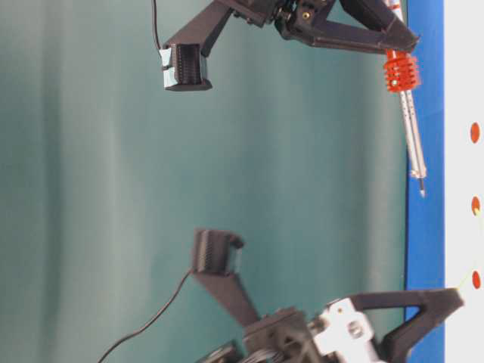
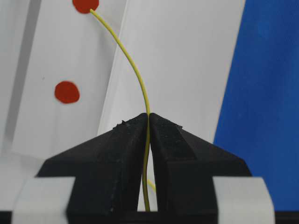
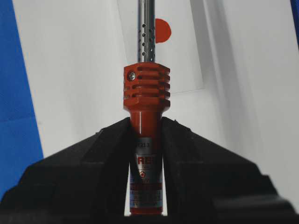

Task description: Touch the tip of the soldering iron to the tip of the solder at the mark.

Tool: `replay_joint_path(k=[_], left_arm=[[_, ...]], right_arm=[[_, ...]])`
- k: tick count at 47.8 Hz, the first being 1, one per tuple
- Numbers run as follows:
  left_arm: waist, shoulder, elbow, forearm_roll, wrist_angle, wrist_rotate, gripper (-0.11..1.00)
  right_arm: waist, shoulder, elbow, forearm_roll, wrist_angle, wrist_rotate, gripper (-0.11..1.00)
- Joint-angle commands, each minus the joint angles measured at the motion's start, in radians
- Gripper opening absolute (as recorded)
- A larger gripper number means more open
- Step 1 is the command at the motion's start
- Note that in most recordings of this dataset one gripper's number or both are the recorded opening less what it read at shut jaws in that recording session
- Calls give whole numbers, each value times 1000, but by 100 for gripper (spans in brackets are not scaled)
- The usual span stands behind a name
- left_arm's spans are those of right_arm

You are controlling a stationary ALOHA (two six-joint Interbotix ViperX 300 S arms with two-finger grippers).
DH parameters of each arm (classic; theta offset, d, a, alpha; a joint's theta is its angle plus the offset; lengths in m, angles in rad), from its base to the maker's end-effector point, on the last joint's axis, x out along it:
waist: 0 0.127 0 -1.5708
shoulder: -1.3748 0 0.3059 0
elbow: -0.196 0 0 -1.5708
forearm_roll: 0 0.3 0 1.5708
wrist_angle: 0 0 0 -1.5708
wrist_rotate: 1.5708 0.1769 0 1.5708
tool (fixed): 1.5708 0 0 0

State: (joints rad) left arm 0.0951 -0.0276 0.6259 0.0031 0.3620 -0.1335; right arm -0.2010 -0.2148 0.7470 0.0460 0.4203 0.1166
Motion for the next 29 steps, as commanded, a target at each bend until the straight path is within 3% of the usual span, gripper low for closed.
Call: replay_joint_path(k=[1, 29], left_arm=[[-2, 9, -31, 2, -8, 2, 3], [-3, 11, -28, 2, 18, -5, 3]], right_arm=[[2, -8, -14, -3, -9, 2, 6], [2, 61, -44, -2, -9, 2, 6]])
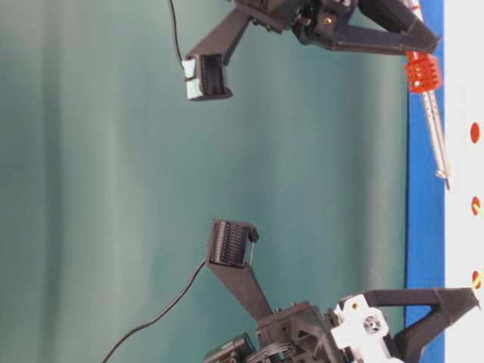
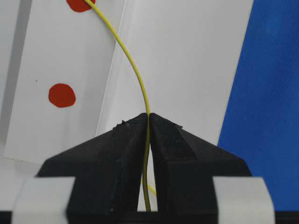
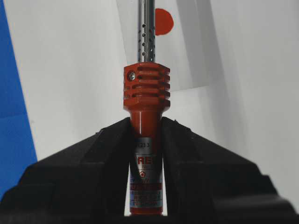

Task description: Touch the tip of the soldering iron to the tip of the solder at the mark.

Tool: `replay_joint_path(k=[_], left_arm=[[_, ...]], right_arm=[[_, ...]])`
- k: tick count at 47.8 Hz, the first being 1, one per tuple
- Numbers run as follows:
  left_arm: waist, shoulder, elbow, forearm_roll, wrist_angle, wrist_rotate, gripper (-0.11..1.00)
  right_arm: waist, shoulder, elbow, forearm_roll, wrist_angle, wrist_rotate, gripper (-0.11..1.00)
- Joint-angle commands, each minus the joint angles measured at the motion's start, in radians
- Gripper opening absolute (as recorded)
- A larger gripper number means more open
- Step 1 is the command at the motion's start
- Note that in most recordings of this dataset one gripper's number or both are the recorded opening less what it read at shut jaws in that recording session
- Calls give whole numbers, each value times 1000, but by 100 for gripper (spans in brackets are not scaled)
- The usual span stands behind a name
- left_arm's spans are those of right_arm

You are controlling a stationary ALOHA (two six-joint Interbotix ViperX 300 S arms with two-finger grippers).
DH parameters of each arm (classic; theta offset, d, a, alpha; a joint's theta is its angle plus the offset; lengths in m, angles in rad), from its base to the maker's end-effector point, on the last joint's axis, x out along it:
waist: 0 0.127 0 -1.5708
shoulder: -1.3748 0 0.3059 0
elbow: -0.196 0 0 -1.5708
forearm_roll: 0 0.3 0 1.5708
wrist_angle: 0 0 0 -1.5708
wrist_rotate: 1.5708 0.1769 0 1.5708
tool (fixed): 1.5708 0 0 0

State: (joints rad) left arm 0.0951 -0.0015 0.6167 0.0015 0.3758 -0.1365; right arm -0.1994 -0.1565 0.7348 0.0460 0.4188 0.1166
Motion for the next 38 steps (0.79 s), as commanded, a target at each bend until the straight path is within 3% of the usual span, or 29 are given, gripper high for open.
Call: replay_joint_path(k=[1, 38], left_arm=[[-3, -15, -18, 3, 5, -2, 3], [-6, -17, -20, 3, 9, 0, 3]], right_arm=[[2, 8, -34, -2, -8, 2, 6], [2, 64, -55, -3, -8, 2, 6]])
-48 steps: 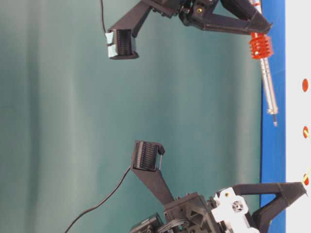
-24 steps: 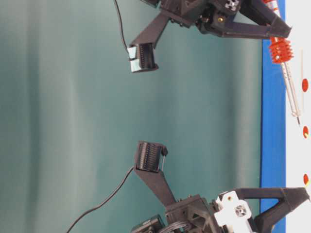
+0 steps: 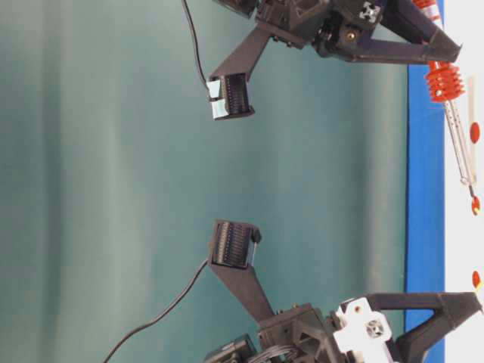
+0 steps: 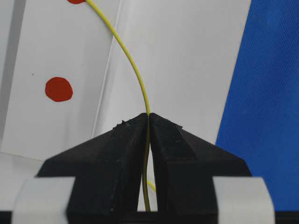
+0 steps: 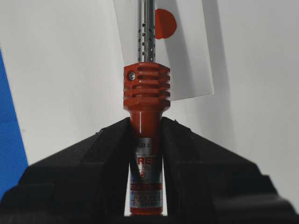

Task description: Touch the tip of the soldering iron to the tip of the solder at the mark.

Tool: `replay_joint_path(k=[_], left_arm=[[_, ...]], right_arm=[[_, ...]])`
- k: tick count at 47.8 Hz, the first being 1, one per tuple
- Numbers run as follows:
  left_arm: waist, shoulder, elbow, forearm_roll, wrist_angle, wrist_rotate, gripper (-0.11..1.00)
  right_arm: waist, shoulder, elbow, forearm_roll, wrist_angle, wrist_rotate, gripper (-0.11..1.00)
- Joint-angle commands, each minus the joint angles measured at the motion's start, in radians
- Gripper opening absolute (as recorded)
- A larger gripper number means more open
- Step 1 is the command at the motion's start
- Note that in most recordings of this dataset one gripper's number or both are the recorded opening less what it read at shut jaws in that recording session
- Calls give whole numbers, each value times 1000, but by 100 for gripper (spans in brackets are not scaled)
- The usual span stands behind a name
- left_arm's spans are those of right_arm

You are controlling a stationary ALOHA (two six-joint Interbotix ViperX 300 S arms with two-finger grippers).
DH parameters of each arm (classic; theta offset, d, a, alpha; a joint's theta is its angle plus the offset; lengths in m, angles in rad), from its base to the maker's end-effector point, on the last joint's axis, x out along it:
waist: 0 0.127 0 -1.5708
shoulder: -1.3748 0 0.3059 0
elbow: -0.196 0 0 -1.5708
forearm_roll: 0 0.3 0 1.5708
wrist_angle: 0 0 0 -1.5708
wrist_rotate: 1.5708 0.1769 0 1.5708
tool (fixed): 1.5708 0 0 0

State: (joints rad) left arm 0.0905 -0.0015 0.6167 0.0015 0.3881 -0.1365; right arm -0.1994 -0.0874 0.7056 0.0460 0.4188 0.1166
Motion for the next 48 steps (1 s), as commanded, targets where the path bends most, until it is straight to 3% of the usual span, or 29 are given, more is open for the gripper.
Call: replay_joint_path(k=[1, 48], left_arm=[[-2, -17, -20, 3, -3, 0, 3], [2, -8, -35, 2, 2, 9, 3]], right_arm=[[2, -5, -28, -3, -8, 2, 6], [6, -2, -29, -2, -8, 2, 6]])
